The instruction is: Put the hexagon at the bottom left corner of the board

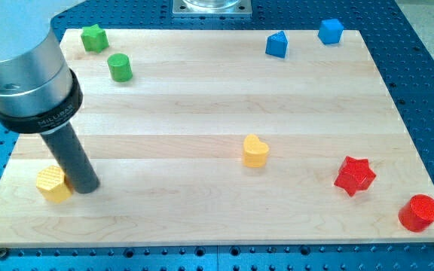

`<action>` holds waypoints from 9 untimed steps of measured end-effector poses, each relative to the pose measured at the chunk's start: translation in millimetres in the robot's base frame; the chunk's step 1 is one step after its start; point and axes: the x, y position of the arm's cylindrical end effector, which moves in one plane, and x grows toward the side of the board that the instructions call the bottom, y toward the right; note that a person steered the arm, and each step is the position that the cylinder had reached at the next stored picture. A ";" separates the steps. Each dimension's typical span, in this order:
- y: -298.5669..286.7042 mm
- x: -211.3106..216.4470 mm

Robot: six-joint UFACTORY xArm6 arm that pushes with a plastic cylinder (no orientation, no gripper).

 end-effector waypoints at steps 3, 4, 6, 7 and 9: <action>-19.8 -27.9; 15.5 -4.2; -46.7 4.7; 22.0 8.2; 225.2 8.2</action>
